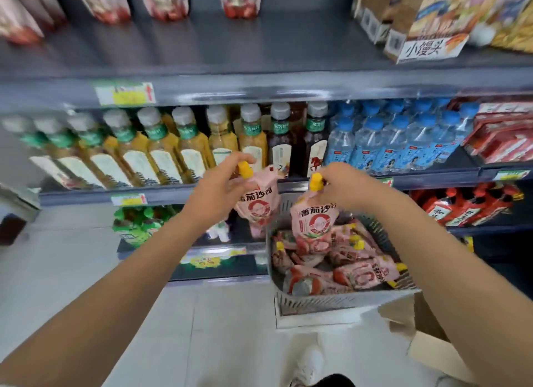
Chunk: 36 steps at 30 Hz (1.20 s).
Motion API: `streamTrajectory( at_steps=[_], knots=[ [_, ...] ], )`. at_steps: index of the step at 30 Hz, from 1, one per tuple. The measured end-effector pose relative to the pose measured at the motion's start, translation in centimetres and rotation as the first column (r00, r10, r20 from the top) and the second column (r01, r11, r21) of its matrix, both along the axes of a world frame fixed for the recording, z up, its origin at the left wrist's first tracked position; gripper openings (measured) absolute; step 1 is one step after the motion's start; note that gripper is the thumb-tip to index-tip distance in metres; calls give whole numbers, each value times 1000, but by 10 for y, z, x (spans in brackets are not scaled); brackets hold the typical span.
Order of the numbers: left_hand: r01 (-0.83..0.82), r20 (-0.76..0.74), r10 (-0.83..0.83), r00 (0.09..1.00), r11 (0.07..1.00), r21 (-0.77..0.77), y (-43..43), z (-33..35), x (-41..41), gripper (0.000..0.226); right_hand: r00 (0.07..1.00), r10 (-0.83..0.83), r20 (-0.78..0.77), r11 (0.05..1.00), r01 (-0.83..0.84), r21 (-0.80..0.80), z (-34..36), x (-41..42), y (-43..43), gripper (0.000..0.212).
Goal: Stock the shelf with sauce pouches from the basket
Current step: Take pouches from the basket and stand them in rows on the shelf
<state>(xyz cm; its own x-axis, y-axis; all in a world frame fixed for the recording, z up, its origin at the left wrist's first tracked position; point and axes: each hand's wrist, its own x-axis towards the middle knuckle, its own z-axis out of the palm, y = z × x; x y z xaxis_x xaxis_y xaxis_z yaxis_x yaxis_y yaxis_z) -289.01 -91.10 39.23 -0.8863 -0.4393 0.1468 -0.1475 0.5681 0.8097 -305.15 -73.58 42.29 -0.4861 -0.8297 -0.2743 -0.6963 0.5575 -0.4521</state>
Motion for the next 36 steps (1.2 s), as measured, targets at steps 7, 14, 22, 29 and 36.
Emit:
streamTrajectory(
  at_steps=[7, 14, 22, 29, 36],
  knots=[
    [-152, -85, 129, 988, 913, -379, -85, 63, 122, 41, 996, 72, -44, 961, -81, -266, 59, 95, -97, 19],
    [-306, -174, 252, 952, 796, -523, -167, 108, 243, 50, 989, 147, -10, 879, -135, -456, 102, 194, -183, 12],
    [-493, -306, 400, 864, 550, -674, -248, 175, 309, 51, 979, 199, -51, 748, -185, -638, 148, 255, -272, 25],
    [-546, -414, 358, 837, 498, -674, -323, 235, 288, 49, 970, 229, -83, 633, -213, -745, 197, 253, -342, 31],
    [-496, -428, 282, 859, 667, -556, -399, 265, 223, 48, 976, 113, -188, 613, -217, -760, 234, 205, -402, 20]
  ],
)
